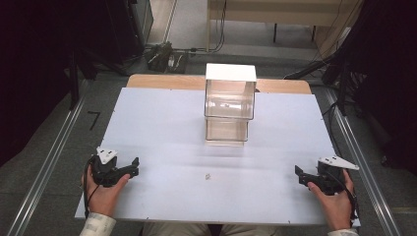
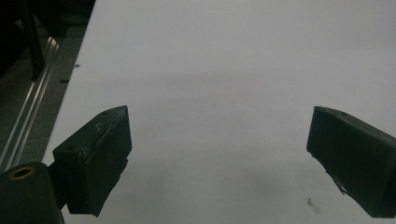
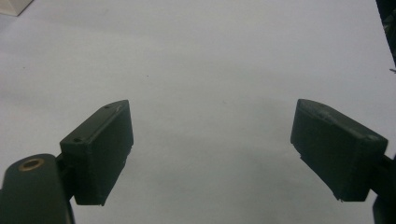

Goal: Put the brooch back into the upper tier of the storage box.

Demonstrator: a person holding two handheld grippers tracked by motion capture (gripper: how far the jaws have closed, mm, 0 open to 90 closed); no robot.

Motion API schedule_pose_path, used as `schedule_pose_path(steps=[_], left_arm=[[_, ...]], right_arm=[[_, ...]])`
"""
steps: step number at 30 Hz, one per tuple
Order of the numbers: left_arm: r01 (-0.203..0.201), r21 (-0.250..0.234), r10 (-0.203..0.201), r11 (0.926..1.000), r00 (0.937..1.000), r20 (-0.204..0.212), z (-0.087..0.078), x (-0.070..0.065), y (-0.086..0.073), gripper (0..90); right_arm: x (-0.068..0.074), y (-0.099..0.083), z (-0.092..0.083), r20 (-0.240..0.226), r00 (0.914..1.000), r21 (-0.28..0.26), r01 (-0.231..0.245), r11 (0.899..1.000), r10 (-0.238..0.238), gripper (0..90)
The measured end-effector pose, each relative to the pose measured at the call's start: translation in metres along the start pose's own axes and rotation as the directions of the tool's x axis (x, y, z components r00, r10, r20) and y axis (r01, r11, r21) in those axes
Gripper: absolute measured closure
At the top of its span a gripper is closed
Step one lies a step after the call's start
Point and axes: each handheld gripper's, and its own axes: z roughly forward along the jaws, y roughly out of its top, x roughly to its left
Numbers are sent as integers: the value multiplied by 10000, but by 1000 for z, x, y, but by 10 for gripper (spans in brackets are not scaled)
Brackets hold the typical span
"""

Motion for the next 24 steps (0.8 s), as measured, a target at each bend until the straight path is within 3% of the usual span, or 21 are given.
schedule_pose_path(steps=[2,4,7,12,15,21,24], left_arm=[[645,-139,-642,9978,9977,218,-5,5,1,80],[849,-248,-841,9961,9959,338,-7,5,1,82],[800,-360,-779,9961,9954,565,-13,-1,0,83],[319,-411,-284,9986,9962,822,-15,-18,-1,83],[251,-356,-216,9990,9953,949,-14,-19,-1,83],[316,-309,-290,9990,9963,810,-12,-18,-1,83],[282,-305,-255,9991,9961,848,-12,-18,-1,83]], right_arm=[[0,0,0,0,10000,26,-11,10000,11,117],[2,0,0,-16,10000,38,-14,10000,14,119],[4,0,-1,-51,9999,33,88,10000,-88,119],[11,1,-1,-85,9994,-2,338,9994,-338,123],[15,2,-2,-124,9988,-21,466,9989,-466,123],[17,3,-1,-365,9989,-36,276,9996,-277,125],[23,4,-1,-340,9981,-56,509,9987,-511,125]])
